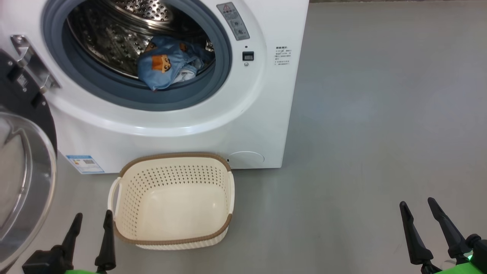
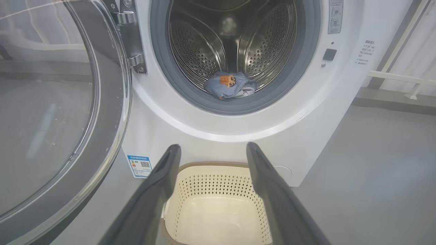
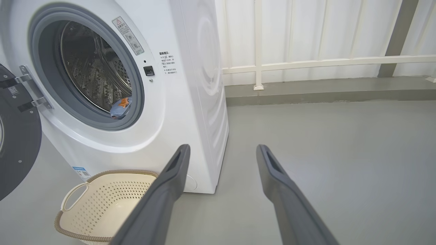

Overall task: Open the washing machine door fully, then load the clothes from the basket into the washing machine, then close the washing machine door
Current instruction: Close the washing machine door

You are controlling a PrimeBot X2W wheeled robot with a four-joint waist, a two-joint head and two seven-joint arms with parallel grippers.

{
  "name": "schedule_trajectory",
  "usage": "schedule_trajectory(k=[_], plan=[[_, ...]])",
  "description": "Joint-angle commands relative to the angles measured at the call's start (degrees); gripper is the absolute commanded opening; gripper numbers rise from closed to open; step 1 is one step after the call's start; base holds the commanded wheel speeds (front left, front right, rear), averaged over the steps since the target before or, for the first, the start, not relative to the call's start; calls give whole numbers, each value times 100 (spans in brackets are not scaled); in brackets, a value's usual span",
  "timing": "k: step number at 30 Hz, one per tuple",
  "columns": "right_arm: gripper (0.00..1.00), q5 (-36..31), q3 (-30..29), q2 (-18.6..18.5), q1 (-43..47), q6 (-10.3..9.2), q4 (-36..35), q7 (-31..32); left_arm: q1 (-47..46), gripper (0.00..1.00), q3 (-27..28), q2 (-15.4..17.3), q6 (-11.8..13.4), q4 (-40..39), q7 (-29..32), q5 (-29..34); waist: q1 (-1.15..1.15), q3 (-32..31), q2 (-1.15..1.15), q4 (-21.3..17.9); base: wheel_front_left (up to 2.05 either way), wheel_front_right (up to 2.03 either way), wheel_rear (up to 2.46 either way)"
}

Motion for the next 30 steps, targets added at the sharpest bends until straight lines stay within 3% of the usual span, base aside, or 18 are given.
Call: schedule_trajectory(k=[1, 19, 30], plan=[[100, -53, 124, -115, 17, 35, -141, -27, 5, 100, 161, 105, 13, -209, -37, -79, 0, -5, 0, 5, -92, 92, 0], [100, -46, 249, -145, 49, 35, -133, -27, 106, 100, 44, 105, 83, -211, -37, -227, 0, -98, 0, 211, -15, 15, 0], [100, -10, 863, -208, -266, 35, -69, -27, 280, 100, 39, 105, 313, -295, -37, -567, 0, -47, 0, 936, 0, 0, 0]])
